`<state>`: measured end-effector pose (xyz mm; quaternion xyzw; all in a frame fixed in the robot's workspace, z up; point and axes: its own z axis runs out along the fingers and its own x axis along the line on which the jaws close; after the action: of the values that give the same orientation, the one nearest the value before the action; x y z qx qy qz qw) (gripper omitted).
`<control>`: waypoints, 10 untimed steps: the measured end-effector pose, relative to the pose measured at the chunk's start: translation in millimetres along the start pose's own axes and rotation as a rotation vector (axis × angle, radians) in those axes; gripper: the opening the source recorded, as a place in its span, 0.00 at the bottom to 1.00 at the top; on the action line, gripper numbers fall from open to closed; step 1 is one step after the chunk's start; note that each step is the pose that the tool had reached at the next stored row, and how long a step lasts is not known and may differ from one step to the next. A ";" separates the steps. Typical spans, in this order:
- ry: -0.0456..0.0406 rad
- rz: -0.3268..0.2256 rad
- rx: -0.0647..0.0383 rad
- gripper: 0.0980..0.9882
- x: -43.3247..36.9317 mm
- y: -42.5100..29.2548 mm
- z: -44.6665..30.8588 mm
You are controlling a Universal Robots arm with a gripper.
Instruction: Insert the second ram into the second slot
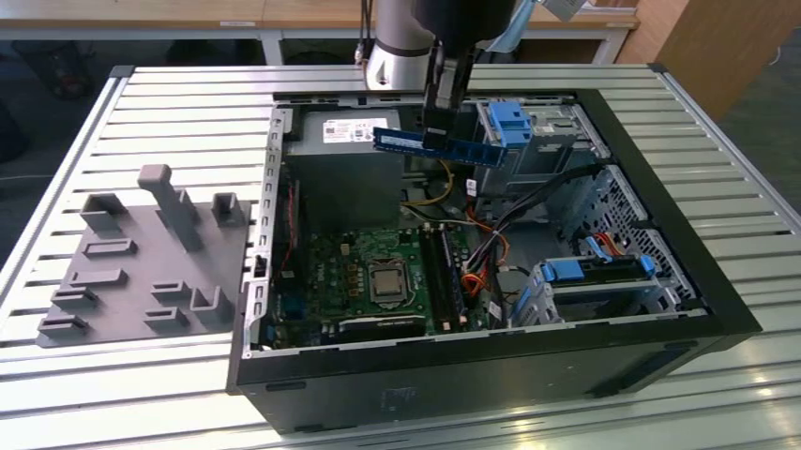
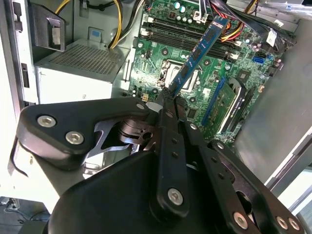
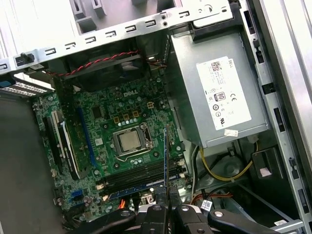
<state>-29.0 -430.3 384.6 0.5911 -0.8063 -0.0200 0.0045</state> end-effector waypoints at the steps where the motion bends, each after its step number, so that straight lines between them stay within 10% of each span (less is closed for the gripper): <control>1: -0.0001 0.002 0.000 0.04 0.0 0.0 0.0; 10: -0.0009 0.024 0.000 0.04 0.0 0.0 0.0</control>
<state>-29.0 -430.3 384.5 0.5813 -0.8134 -0.0200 0.0043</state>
